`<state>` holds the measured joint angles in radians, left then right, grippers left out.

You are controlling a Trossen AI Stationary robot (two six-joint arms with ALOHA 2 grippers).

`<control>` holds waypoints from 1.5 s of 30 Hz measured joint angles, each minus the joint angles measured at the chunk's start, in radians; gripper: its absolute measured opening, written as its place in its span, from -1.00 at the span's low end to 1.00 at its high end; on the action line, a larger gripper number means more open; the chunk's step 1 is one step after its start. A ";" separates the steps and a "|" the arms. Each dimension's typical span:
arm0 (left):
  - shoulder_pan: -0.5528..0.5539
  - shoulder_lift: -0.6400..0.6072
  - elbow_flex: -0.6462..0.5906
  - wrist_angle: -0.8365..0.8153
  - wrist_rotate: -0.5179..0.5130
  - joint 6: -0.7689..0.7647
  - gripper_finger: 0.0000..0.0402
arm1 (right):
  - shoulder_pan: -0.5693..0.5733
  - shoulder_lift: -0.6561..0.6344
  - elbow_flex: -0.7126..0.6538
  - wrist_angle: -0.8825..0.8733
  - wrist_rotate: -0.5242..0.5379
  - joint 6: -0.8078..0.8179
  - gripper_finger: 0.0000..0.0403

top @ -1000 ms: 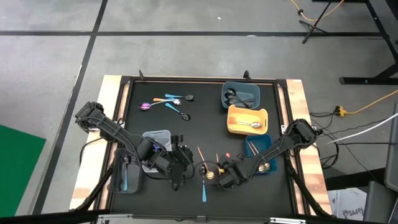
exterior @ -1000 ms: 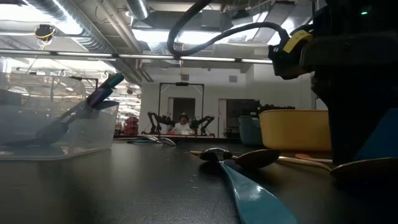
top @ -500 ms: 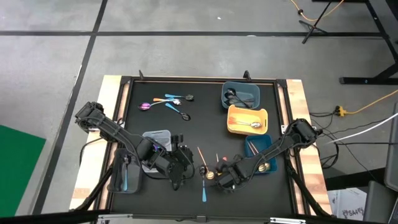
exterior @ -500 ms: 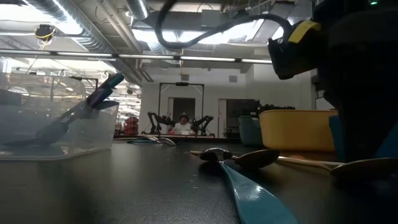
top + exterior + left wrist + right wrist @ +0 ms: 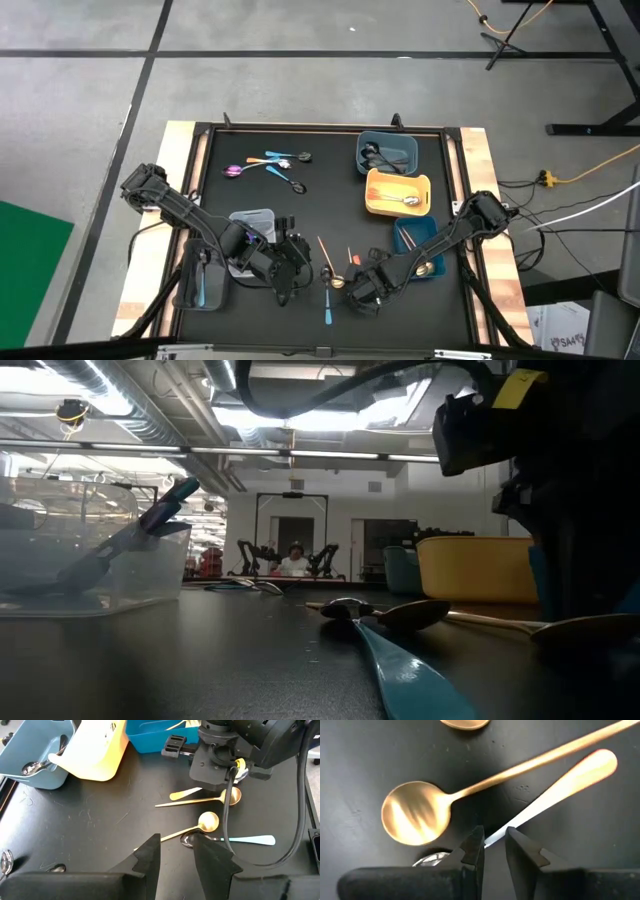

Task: Sort silverware by color (type)
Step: Put the orange spoon into the yellow bin

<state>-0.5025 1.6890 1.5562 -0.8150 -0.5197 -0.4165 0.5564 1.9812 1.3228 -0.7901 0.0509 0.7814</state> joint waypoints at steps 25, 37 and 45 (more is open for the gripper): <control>0.000 0.000 0.000 0.000 0.000 0.000 -0.45 | -0.001 0.002 0.002 -0.034 0.037 0.417 -0.64; 0.000 0.000 0.000 0.000 0.000 -0.001 -0.45 | 0.000 0.002 0.002 -0.026 0.078 0.414 -0.97; 0.000 0.000 0.000 0.000 0.000 -0.001 -0.45 | 0.000 0.002 0.004 -0.032 0.092 0.358 -0.99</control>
<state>-0.5026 1.6890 1.5562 -0.8146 -0.5194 -0.4171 0.5560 1.9831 1.3272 -0.8226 0.1428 1.1399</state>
